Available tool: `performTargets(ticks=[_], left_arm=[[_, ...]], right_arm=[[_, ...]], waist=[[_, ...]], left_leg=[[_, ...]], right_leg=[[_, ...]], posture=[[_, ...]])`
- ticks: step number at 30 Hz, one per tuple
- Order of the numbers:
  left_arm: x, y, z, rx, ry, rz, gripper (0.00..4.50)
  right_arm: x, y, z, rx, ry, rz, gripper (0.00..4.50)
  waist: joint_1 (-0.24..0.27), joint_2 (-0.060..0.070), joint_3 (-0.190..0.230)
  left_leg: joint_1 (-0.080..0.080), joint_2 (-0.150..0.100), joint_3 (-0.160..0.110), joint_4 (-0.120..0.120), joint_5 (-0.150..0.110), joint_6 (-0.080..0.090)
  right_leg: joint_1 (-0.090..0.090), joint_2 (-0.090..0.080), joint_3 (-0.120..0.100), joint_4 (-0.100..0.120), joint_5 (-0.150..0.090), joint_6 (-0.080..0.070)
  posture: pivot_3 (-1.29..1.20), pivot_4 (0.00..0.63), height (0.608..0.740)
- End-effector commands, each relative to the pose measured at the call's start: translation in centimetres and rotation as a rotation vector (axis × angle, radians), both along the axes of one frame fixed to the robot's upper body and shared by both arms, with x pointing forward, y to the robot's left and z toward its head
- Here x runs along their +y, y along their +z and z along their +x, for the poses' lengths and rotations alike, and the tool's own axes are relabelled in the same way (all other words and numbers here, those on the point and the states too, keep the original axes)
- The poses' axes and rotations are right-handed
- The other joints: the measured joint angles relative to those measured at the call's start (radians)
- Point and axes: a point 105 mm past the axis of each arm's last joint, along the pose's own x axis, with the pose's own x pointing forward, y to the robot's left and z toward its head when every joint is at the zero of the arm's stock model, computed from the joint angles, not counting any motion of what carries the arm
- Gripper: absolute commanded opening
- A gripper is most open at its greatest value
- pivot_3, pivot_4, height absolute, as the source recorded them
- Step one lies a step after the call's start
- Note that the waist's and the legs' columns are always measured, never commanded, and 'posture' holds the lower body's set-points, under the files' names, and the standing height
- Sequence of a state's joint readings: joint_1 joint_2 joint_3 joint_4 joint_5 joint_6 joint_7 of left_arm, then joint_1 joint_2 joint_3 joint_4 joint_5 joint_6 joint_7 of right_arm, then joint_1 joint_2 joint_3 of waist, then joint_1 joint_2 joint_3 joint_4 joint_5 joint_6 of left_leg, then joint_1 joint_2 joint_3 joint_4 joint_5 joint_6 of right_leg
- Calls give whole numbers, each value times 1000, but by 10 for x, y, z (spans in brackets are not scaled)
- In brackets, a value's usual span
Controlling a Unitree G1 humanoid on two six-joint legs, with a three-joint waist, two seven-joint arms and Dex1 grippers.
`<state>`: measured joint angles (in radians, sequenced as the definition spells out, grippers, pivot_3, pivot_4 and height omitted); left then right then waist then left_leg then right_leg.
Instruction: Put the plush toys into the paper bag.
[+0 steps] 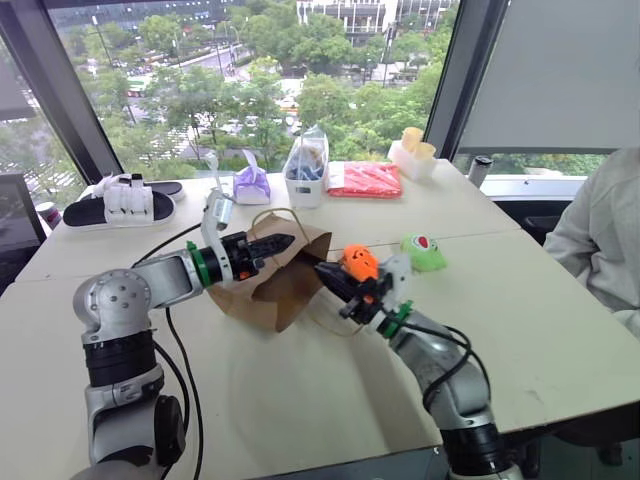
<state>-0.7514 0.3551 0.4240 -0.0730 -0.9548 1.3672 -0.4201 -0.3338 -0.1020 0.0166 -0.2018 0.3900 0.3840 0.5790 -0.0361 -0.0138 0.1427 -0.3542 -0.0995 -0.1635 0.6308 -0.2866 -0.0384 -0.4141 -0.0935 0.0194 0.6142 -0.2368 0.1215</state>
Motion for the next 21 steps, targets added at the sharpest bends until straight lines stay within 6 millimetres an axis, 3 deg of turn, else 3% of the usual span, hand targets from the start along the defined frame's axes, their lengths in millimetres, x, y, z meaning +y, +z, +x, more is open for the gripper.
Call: performTargets(ticks=[1, 3, 5, 8, 12, 16, 21], left_arm=[[8, 5, -3, -25, 8, -8, 0], [9, 3, -4, -23, 9, -2, 0], [10, 2, -5, -21, 9, 1, 0], [11, 1, -6, -23, 13, 6, 0], [8, 0, -7, -32, 6, 20, 0], [8, 0, -7, -35, 8, 17, 0], [9, 0, -5, -33, 8, 17, 0]], right_arm=[[-54, 12, 28, -18, -219, -52, 2363], [-74, -8, 51, 23, -335, -212, 3318], [-80, -24, 64, 38, -359, -345, 4205], [-78, -39, 79, 71, -353, -420, 4205], [-61, -58, 85, 90, -259, -518, 4205], [-56, -60, 92, 58, -257, -563, 4205], [-53, -67, 108, -24, -307, -744, 4205]], waist=[[2, 0, 0], [4, 0, 0], [5, 0, 0], [-3, 0, 0], [-9, 0, 0], [-6, 0, 0], [-8, -1, 0]], left_leg=[[0, 0, 0, 0, 0, 0], [1, -1, 2, 0, 0, 0], [1, -1, 3, 0, 0, 0], [0, 1, 4, -1, 0, 0], [-2, 2, 9, -2, 0, 0], [-2, 2, 9, -1, 0, 0], [-1, 2, 9, -1, 0, 0]], right_leg=[[0, 0, 0, 0, 0, 0], [0, 0, 1, 0, 0, 0], [0, 0, 2, 0, 0, 0], [-2, 1, 2, 0, 0, 0], [-5, 0, 5, 0, 1, -1], [-5, 0, 5, 0, 1, -1], [-5, 0, 5, 0, 1, -2]], posture=[[0, 150, 740], [0, 150, 740], [0, 150, 740], [0, 150, 740], [0, 150, 740], [0, 150, 740], [0, 150, 740]])
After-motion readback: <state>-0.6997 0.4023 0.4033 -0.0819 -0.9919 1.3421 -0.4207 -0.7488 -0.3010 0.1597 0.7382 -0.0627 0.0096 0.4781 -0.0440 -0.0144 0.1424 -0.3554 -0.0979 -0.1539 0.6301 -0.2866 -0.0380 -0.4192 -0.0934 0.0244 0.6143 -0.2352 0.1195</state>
